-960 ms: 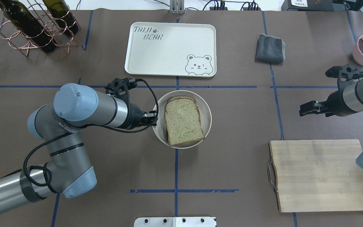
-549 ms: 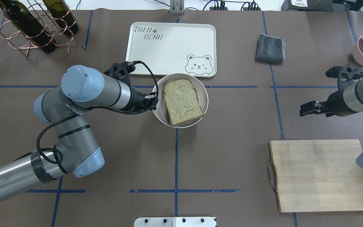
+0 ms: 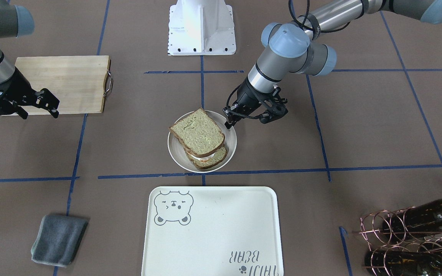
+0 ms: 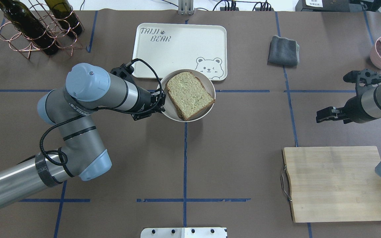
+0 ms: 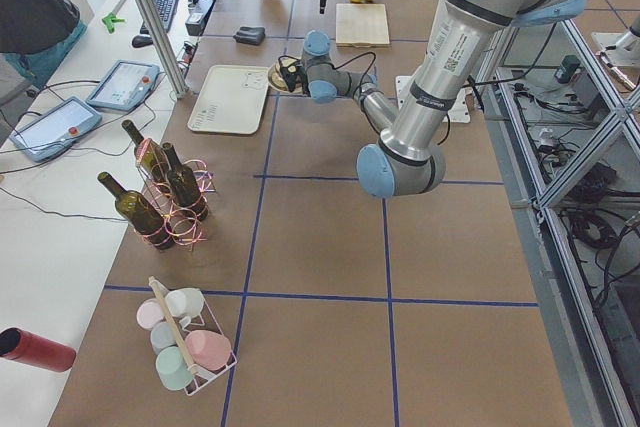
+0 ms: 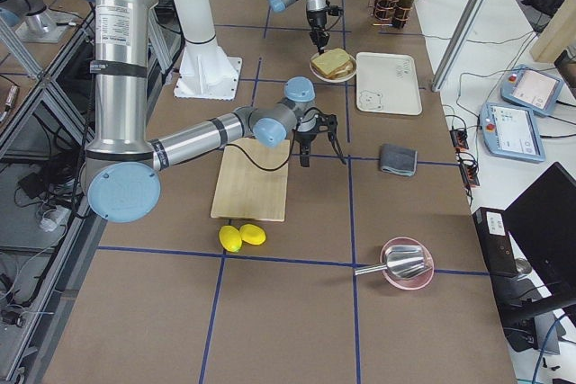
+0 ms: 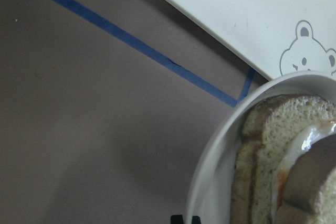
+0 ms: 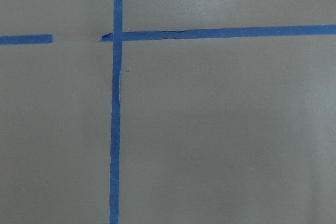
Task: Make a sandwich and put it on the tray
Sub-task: 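Lift the plate with the left gripper and carry it toward the tray, then lower the plate onto the bear tray with the left gripper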
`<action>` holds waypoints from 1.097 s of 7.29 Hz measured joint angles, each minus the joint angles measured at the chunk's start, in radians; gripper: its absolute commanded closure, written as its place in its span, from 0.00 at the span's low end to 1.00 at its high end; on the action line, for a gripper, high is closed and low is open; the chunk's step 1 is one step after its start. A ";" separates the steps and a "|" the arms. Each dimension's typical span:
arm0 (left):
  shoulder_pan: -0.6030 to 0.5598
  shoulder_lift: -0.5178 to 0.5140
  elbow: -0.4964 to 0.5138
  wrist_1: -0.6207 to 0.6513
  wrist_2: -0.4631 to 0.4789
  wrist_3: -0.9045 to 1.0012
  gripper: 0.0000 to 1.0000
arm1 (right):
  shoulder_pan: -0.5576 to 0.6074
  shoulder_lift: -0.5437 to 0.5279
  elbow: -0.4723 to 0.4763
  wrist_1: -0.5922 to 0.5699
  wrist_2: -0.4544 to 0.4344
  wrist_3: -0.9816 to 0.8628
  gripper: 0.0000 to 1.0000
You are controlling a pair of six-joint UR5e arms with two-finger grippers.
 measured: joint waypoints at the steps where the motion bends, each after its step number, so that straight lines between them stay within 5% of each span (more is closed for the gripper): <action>1: -0.002 -0.018 0.029 -0.017 0.000 -0.078 1.00 | 0.000 0.000 0.000 0.000 0.000 -0.001 0.00; 8: -0.109 -0.199 0.337 -0.104 0.005 -0.182 1.00 | 0.001 -0.002 0.001 0.000 0.002 -0.001 0.00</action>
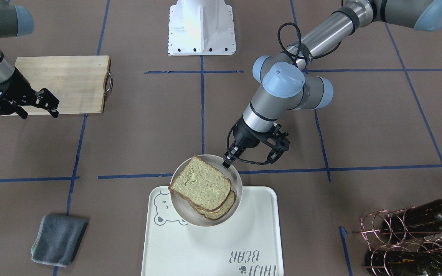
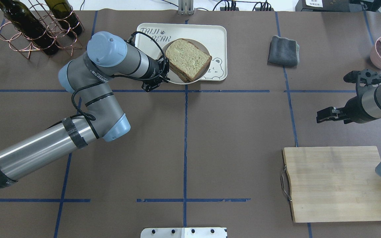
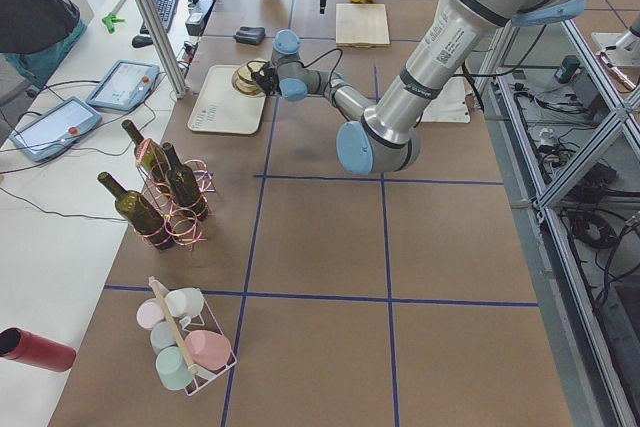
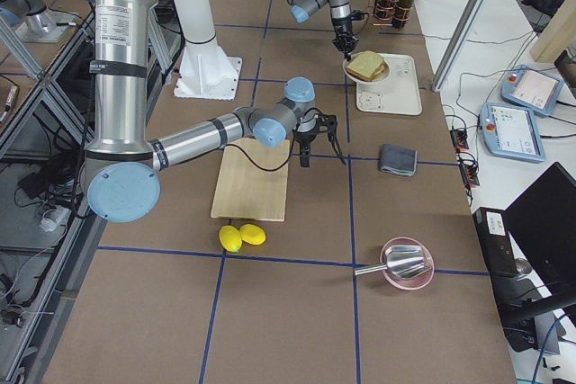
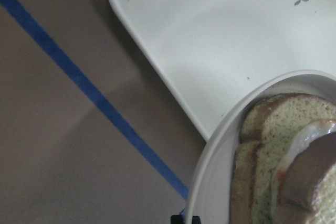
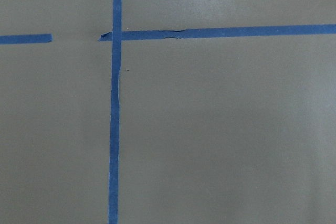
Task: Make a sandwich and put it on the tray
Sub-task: 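Lower the plate onto the bear tray with the left gripper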
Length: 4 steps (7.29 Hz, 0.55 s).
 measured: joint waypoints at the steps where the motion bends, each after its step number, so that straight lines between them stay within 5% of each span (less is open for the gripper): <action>1: -0.016 -0.024 0.051 -0.023 0.001 0.000 1.00 | 0.001 -0.002 0.002 0.000 0.000 0.000 0.00; 4: -0.044 -0.071 0.164 -0.077 0.016 -0.002 1.00 | 0.062 -0.007 0.007 -0.001 0.071 -0.014 0.00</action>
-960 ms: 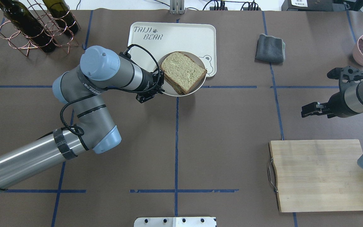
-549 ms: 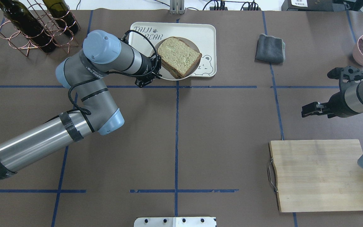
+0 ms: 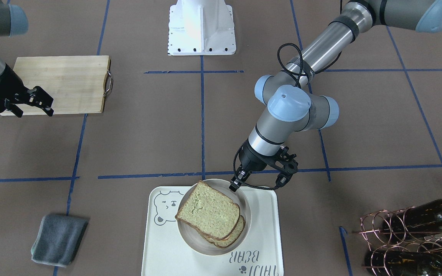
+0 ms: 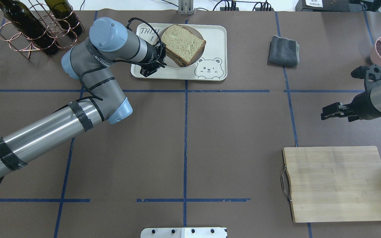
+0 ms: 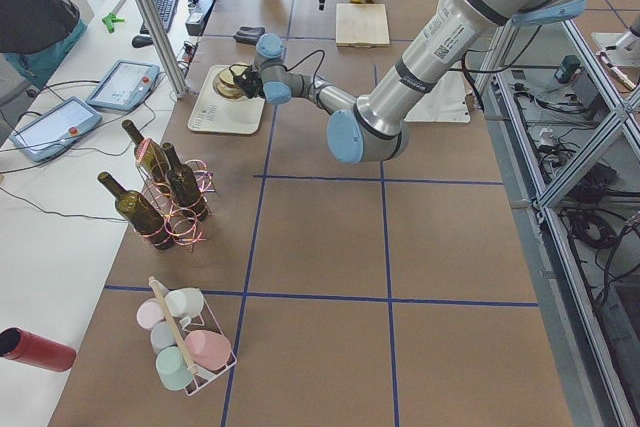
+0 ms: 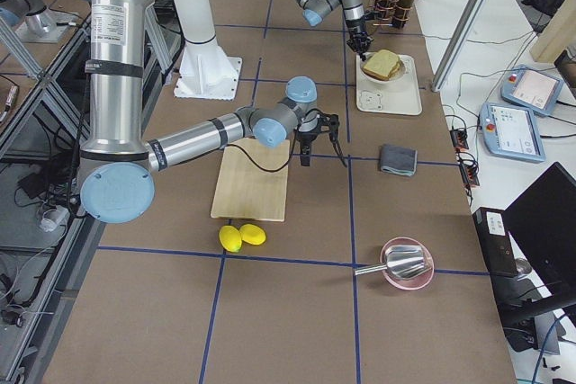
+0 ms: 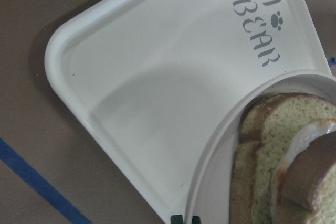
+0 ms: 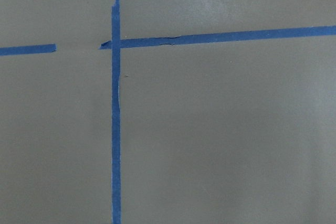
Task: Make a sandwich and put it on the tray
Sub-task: 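Lower the plate onto the bear tray with the left gripper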
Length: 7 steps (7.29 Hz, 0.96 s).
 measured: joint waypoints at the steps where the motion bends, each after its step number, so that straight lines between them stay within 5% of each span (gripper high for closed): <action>1: -0.002 -0.009 0.031 -0.021 0.010 -0.002 1.00 | 0.022 -0.001 -0.004 -0.001 0.018 -0.021 0.00; 6: -0.001 -0.031 0.141 -0.108 0.081 -0.011 1.00 | 0.037 -0.001 -0.017 -0.002 0.027 -0.043 0.00; 7: -0.001 -0.034 0.152 -0.119 0.083 -0.012 0.94 | 0.037 -0.001 -0.017 -0.002 0.027 -0.043 0.00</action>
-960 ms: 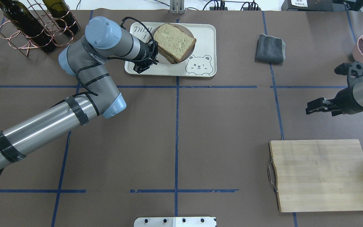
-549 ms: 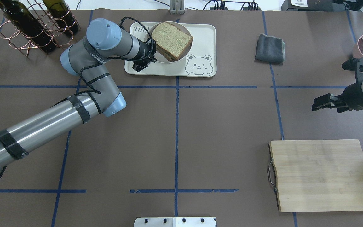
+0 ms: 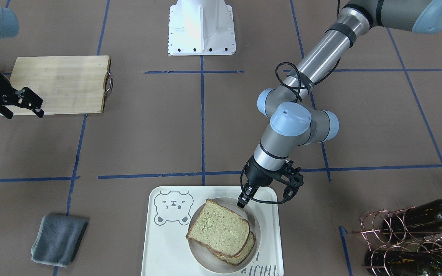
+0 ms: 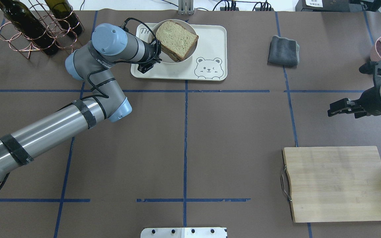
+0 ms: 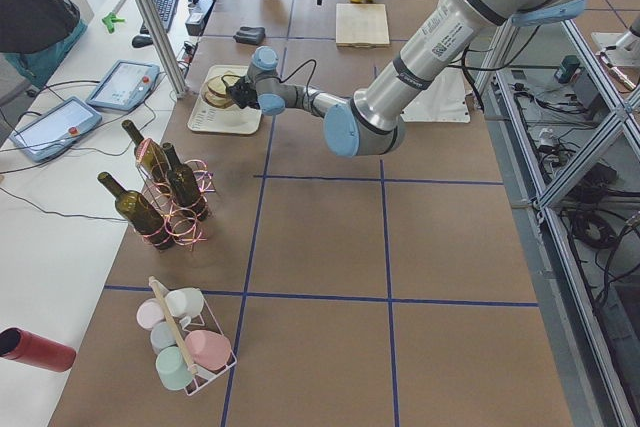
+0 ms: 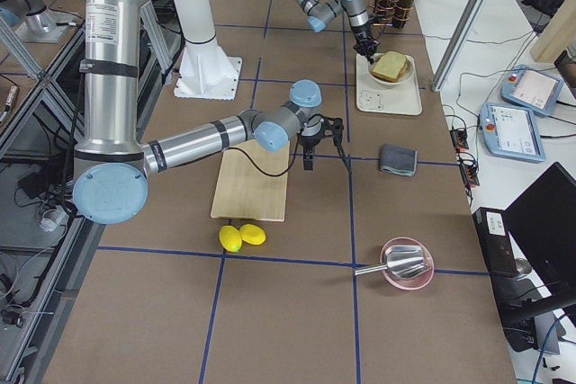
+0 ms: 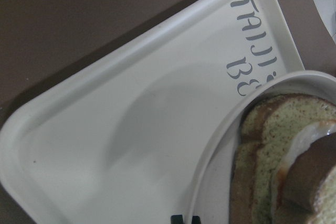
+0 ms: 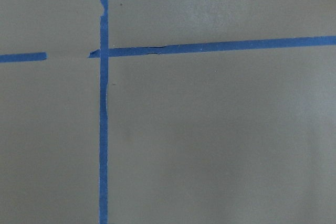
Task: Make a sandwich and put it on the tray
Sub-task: 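Lower the plate onto the bear tray with the left gripper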
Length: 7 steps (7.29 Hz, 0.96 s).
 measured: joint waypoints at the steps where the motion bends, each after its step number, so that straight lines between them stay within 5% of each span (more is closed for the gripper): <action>1: 0.000 -0.001 0.006 -0.005 0.001 0.000 0.70 | 0.000 0.000 0.000 0.000 0.000 0.000 0.00; 4: 0.003 -0.002 0.009 -0.013 0.001 0.009 0.43 | 0.000 0.001 0.000 0.000 0.000 0.000 0.00; 6: 0.005 -0.001 0.007 -0.020 0.001 0.053 0.37 | 0.000 0.001 0.000 0.000 0.000 0.000 0.00; 7: 0.006 0.001 0.002 -0.022 0.001 0.080 0.00 | 0.000 0.002 0.000 0.000 0.000 0.000 0.00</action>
